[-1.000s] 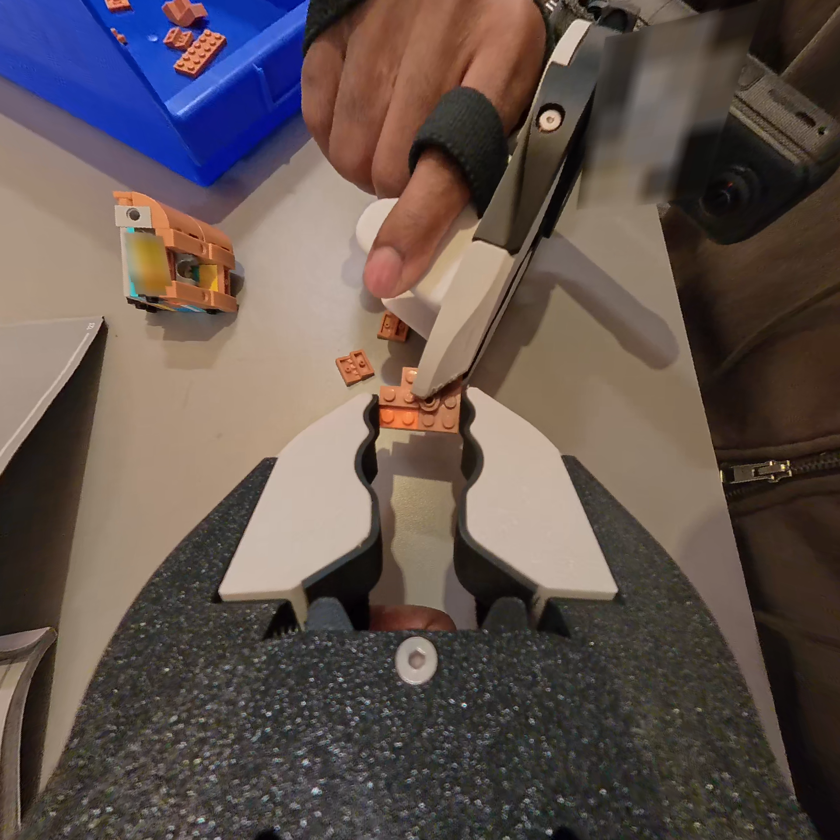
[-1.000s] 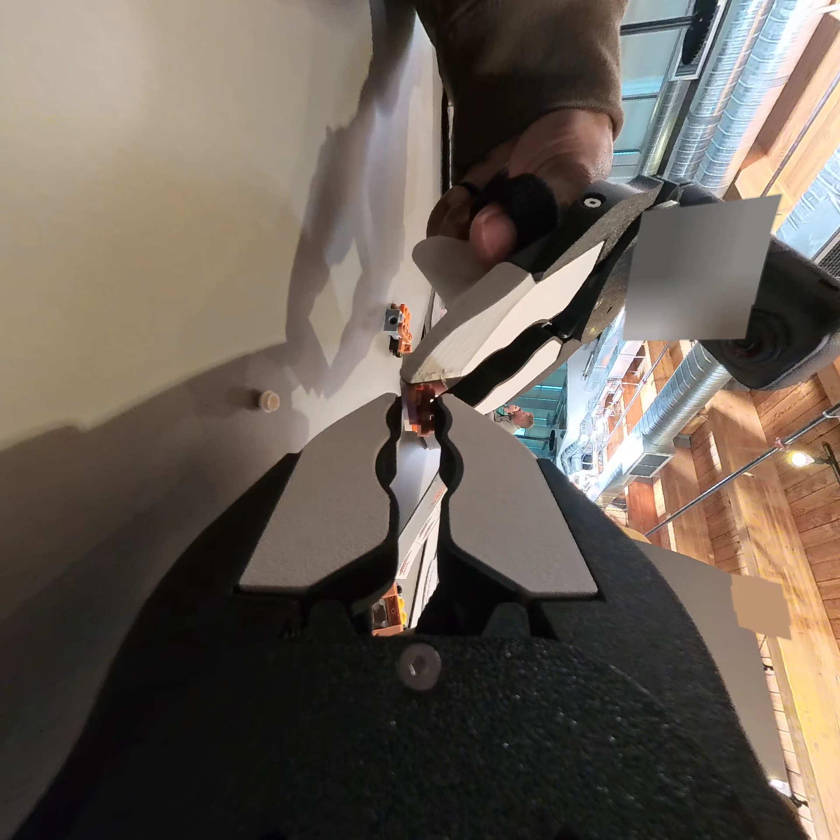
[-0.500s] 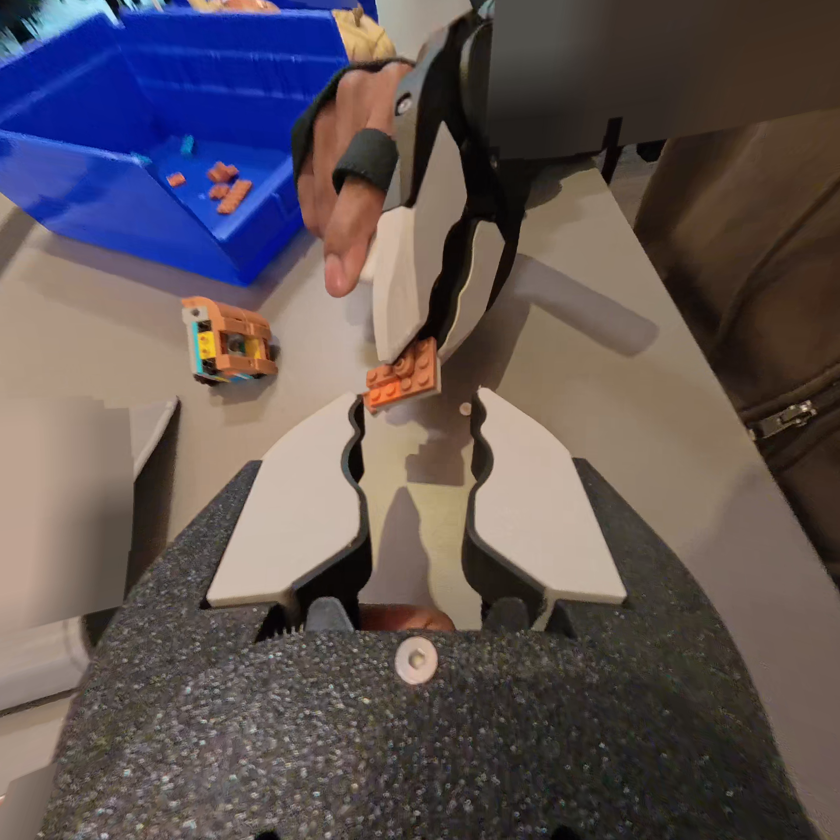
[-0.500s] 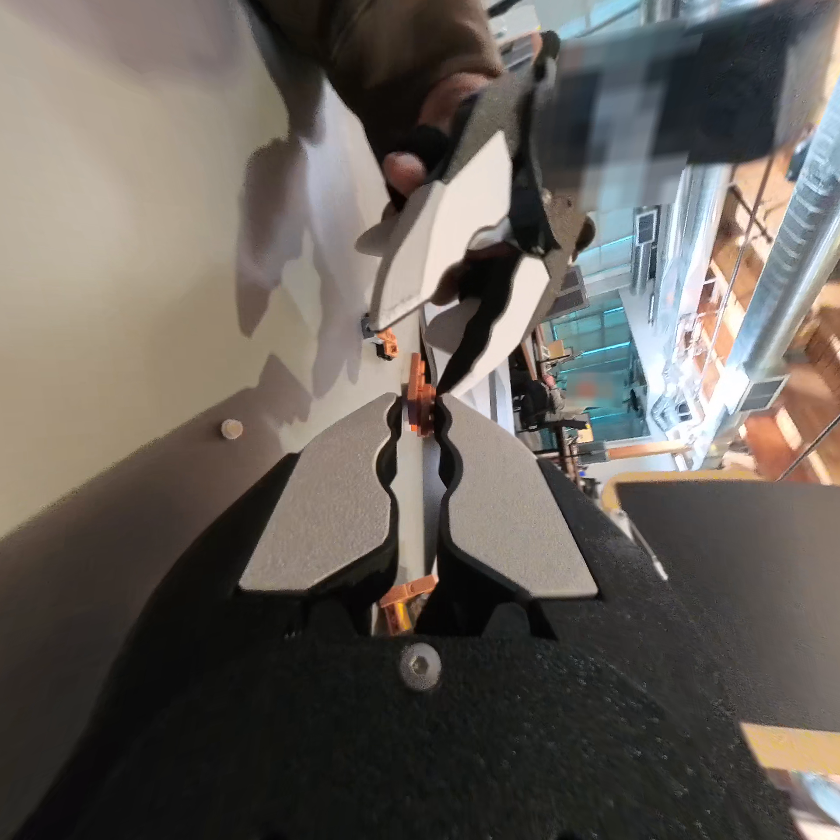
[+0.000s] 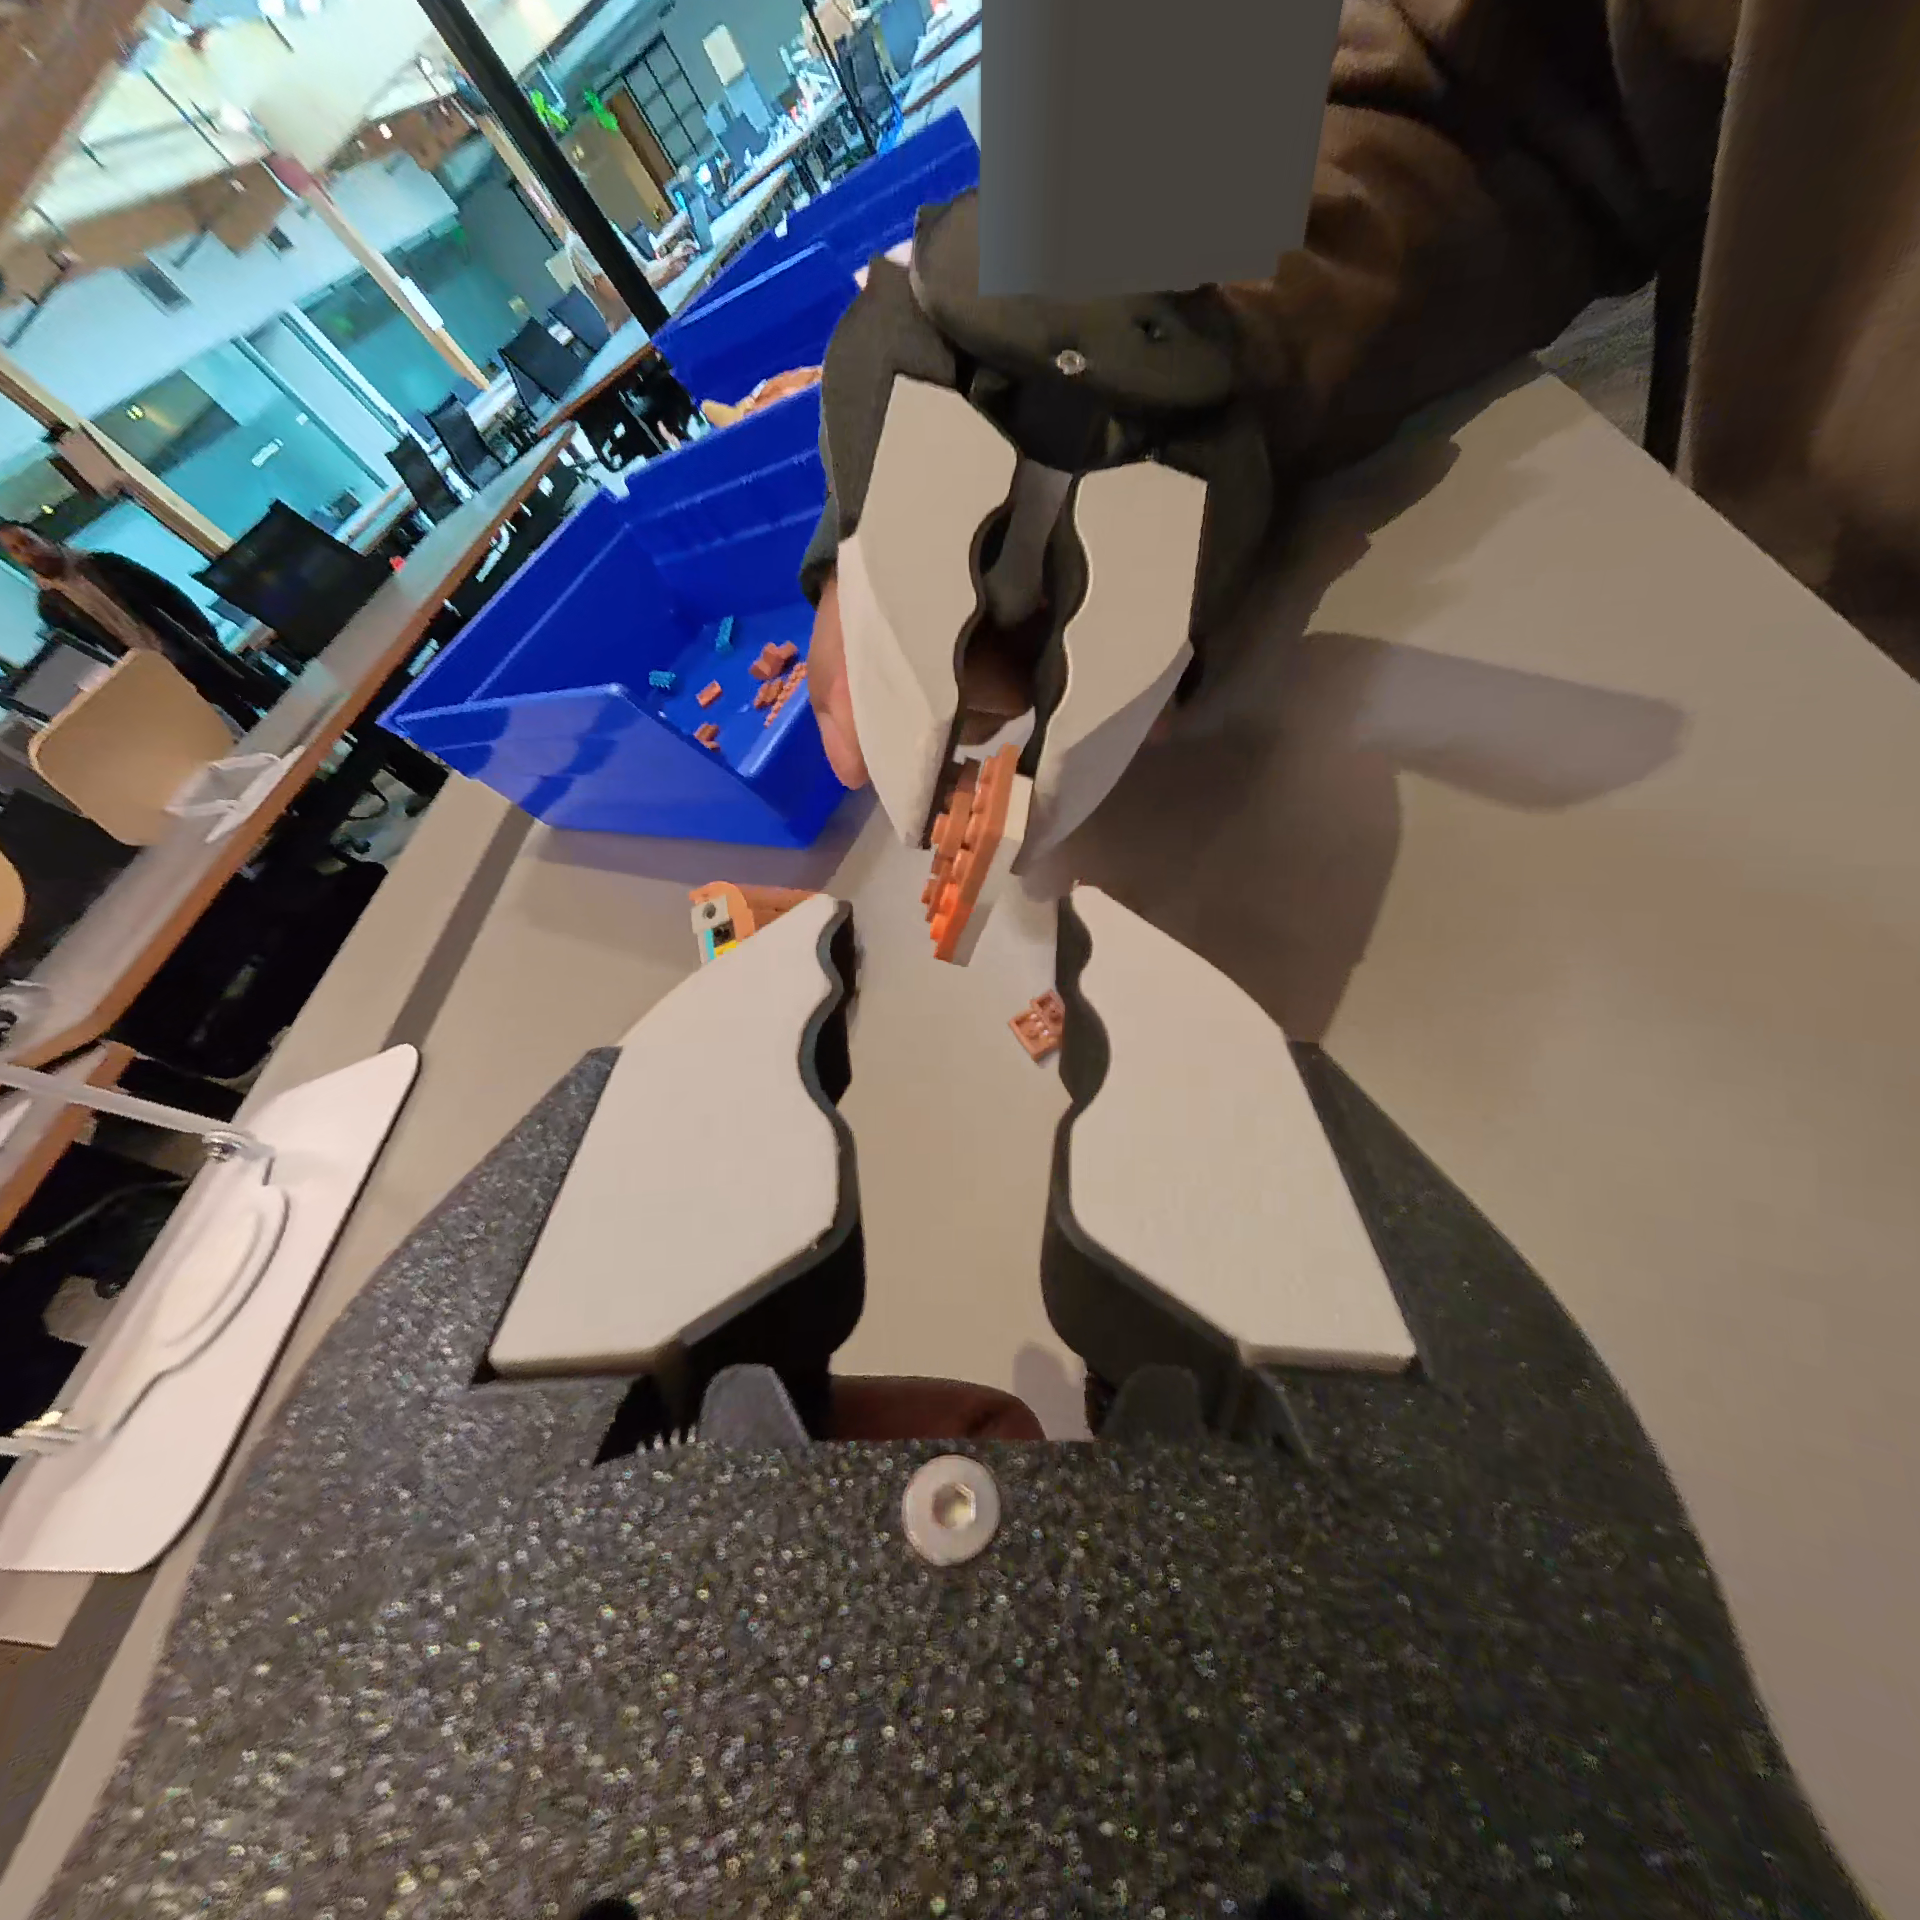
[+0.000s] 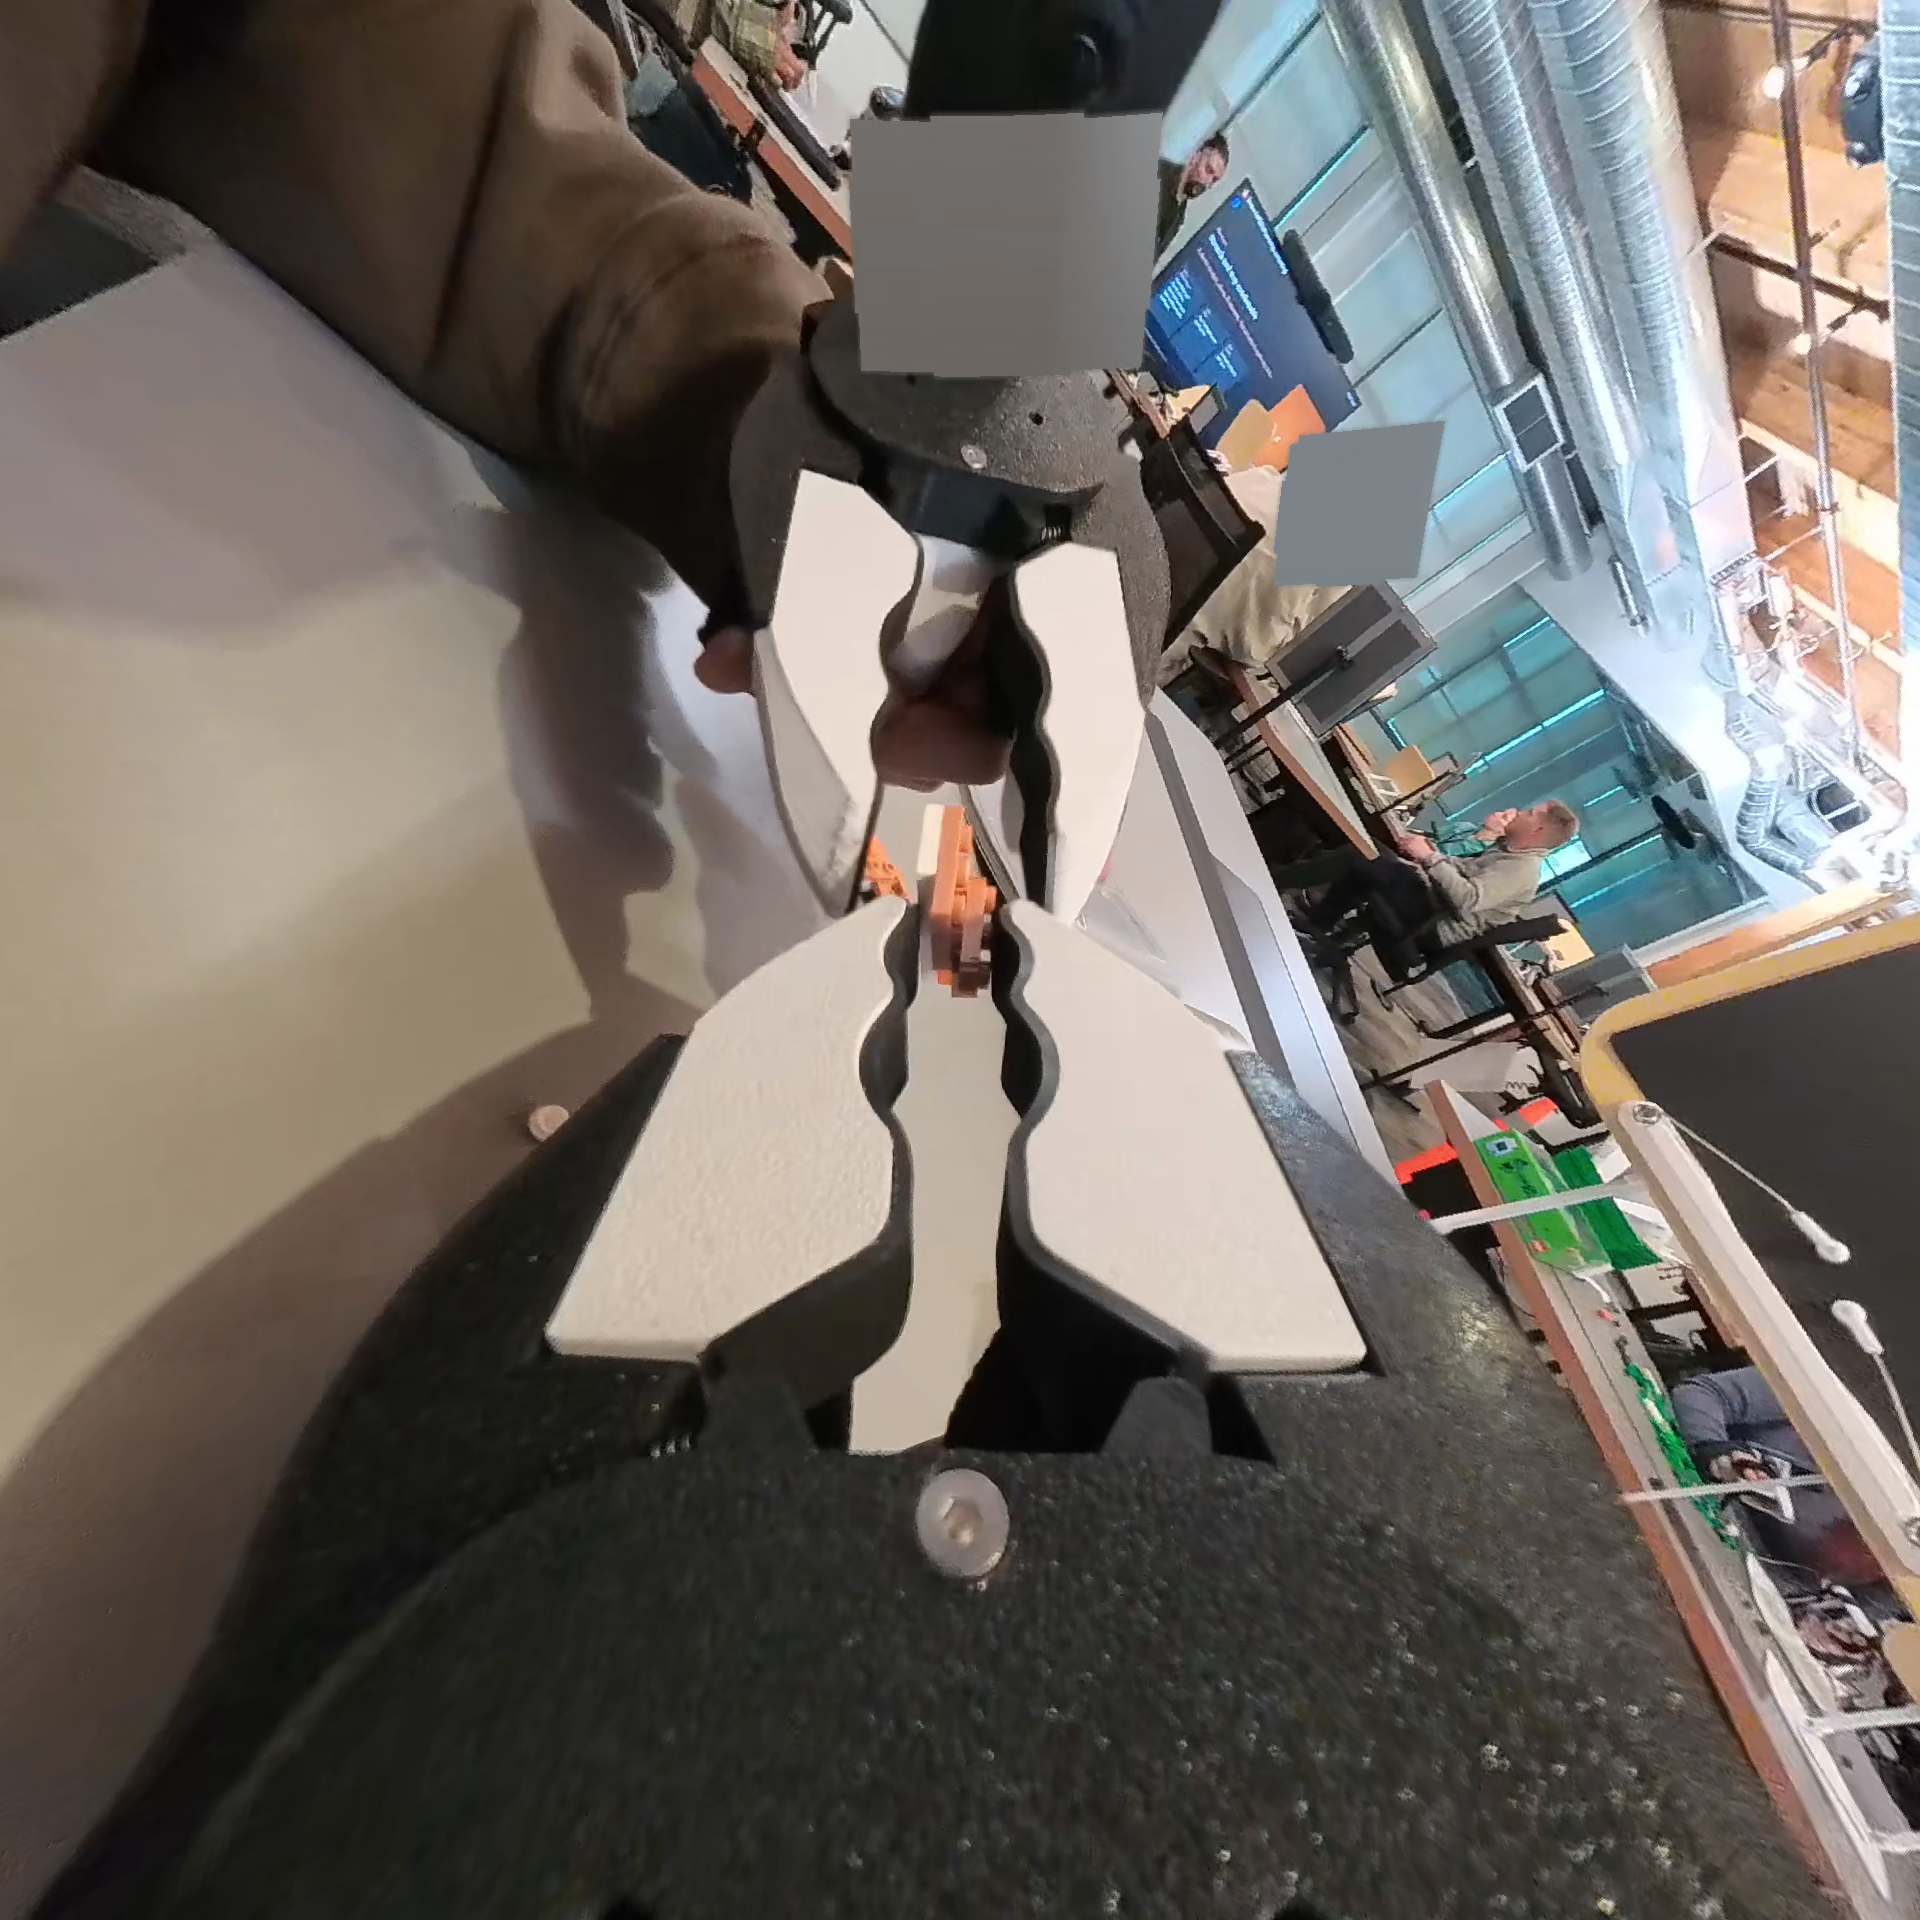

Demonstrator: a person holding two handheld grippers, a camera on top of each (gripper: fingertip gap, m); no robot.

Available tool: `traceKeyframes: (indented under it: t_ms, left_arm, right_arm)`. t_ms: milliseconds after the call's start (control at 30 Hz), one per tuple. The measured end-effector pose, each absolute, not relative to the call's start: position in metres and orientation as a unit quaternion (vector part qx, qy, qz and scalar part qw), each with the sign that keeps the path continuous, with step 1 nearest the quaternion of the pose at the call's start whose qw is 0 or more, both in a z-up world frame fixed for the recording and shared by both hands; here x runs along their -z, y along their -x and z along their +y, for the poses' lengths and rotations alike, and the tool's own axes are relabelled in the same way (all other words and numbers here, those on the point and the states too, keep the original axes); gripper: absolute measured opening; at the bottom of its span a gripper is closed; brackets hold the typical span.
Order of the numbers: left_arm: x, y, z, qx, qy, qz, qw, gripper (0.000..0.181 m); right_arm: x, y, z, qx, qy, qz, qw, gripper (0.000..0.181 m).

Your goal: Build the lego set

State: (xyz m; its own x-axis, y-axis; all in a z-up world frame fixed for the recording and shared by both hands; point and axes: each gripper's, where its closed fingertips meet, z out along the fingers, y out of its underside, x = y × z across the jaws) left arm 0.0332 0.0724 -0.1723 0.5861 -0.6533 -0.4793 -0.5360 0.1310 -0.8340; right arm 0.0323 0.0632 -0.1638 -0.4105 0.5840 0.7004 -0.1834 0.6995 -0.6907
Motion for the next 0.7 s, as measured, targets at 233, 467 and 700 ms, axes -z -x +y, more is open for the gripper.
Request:
traceKeyframes:
  t_ms: [233,467,700]
  left_arm:
    - [0.164,-0.037,0.067,0.040,0.628,0.465,0.622,0.030]
    - [0.163,-0.041,0.065,0.029,0.614,0.479,0.627,0.025]
    - [0.165,-0.044,0.061,0.020,0.599,0.498,0.627,0.020]
  right_arm:
    - [0.165,-0.032,0.062,-0.362,0.134,-0.764,0.517,0.013]
    - [0.168,-0.032,0.059,-0.359,0.131,-0.774,0.504,0.013]
    - [0.170,-0.032,0.059,-0.366,0.139,-0.779,0.490,0.012]
